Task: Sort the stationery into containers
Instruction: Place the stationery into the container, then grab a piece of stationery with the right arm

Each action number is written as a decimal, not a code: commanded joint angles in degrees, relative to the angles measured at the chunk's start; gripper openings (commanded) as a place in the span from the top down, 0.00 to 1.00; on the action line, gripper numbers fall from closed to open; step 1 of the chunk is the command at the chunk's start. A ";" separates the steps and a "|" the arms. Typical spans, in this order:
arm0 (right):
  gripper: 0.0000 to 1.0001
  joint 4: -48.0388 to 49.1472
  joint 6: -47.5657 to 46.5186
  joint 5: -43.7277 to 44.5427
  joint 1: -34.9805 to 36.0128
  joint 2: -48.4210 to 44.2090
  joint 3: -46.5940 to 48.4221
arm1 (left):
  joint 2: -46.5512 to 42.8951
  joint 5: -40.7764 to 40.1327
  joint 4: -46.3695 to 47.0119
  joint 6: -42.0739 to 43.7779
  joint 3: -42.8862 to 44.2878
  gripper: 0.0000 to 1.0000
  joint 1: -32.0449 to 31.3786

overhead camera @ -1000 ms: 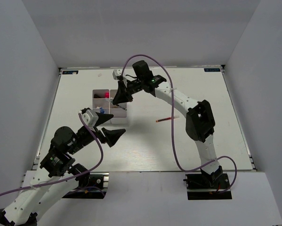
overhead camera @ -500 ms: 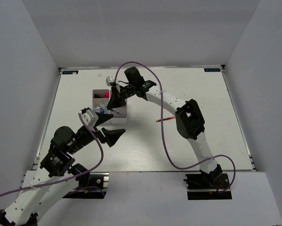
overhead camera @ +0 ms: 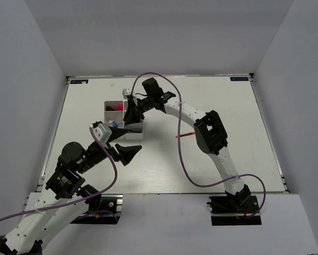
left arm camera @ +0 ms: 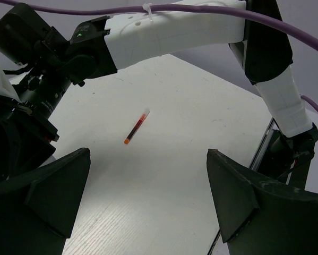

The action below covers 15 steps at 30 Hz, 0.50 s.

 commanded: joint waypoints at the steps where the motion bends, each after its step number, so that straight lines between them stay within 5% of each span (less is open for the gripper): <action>1: 0.61 -1.95 -2.75 -1.33 -1.08 -3.41 1.40 | 0.23 0.34 1.03 0.39 -0.14 0.00 0.26; 12: 0.68 -5.22 -4.78 0.51 -3.63 -19.38 -9.73 | 2.69 -0.19 1.73 -0.23 -0.14 0.00 0.26; 15: 0.78 -1.09 2.32 15.04 -6.87 -28.52 -21.65 | 6.90 -0.19 2.26 -1.54 -0.14 0.05 0.26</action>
